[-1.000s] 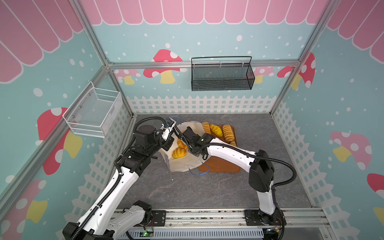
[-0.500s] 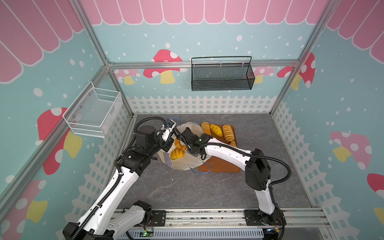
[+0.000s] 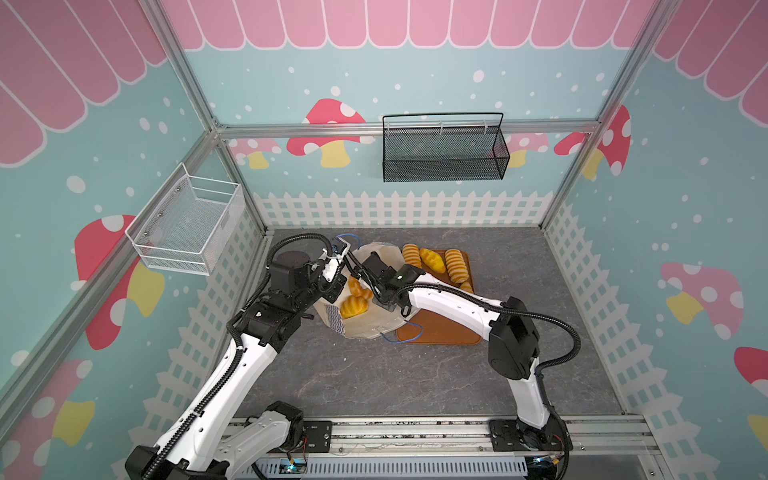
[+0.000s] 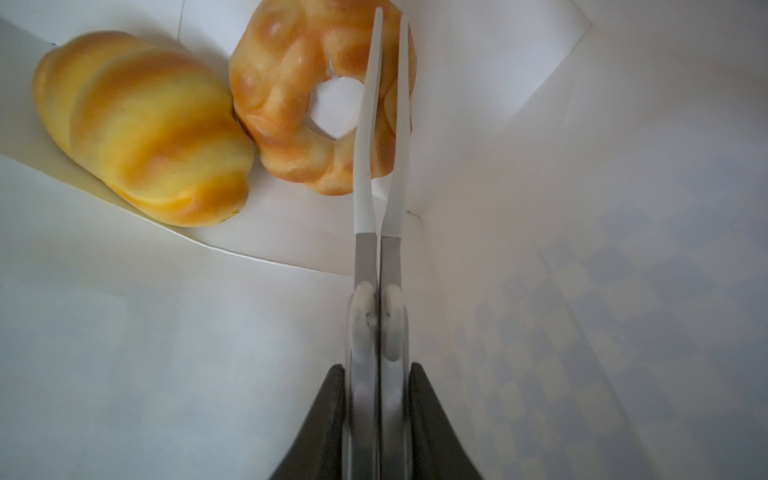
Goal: Take the fake bread out of the paper bag
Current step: 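Close the tongs on the ring bread and lift it from the bag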
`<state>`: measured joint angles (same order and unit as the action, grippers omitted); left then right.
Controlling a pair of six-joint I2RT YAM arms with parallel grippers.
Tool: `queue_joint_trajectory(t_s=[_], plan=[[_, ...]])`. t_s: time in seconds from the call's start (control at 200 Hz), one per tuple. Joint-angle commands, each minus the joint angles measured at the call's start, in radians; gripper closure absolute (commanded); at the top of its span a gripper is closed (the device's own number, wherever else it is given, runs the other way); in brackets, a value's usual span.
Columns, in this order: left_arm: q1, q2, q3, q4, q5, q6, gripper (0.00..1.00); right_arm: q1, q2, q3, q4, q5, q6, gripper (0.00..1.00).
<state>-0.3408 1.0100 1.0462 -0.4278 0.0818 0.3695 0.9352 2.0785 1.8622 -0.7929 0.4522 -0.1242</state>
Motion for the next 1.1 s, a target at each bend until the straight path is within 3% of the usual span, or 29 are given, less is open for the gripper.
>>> queue_joint_trajectory(t_s=[0.0,0.355,1.095], plan=[[-0.015,-0.026,-0.008,0.053,0.061,-0.004,1.0,0.003,-0.005,0.028,-0.005,0.014,-0.005,0.79],[-0.016,0.007,0.011,0.036,-0.081,-0.034,1.0,0.023,-0.101,-0.01,0.019,0.031,-0.001,0.87],[0.0,0.08,0.078,0.002,-0.269,-0.11,1.0,0.051,-0.339,-0.169,0.154,0.051,0.001,0.89]])
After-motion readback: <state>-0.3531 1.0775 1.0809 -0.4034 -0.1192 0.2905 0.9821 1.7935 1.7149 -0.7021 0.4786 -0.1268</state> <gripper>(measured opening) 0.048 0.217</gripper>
